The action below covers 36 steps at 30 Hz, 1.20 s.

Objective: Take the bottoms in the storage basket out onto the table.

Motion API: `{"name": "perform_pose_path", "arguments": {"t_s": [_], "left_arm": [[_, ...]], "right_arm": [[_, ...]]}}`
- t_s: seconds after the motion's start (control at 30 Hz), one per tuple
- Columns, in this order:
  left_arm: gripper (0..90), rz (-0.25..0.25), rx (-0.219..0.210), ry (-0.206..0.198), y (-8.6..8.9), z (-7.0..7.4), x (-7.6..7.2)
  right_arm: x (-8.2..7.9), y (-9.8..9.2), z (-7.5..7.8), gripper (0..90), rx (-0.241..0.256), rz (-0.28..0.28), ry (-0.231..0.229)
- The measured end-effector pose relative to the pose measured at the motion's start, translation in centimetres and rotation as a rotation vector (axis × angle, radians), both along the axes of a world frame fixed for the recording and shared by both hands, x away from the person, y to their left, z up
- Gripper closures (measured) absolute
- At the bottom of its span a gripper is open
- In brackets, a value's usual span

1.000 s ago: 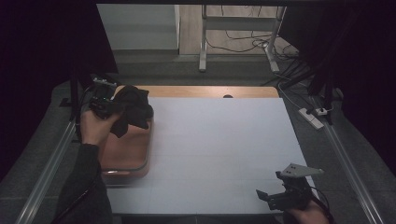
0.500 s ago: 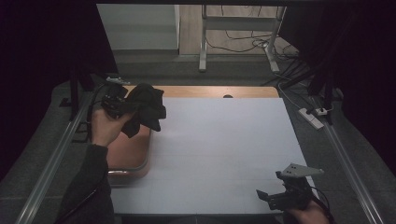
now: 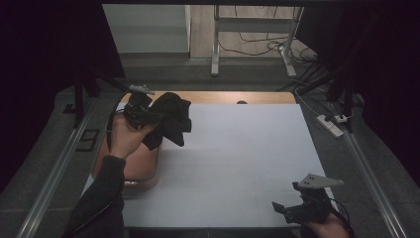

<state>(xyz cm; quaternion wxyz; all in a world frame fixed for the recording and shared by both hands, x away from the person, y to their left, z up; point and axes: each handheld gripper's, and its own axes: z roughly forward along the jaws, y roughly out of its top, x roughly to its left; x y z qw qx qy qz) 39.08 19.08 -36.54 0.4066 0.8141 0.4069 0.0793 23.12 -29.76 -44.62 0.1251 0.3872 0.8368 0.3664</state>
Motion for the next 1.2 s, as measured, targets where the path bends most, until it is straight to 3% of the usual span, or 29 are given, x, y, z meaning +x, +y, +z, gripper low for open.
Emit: {"name": "perform_pose_path", "arguments": {"t_s": [0.43,0.93,1.2], "left_arm": [[66.3,-0.119,0.005,-0.023,-3.9,0.0,-0.6],[66.1,-0.208,0.006,-0.020,-8.0,-1.6,-0.9],[66.0,-0.255,0.029,-0.022,-10.1,-2.8,-1.0]], "right_arm": [[0.0,0.0,0.0,1.0,-0.002,0.001,0.000],[0.0,0.1,0.0,1.0,-0.003,0.003,0.000],[0.0,0.1,0.0,1.0,-0.005,0.005,-0.001]]}}
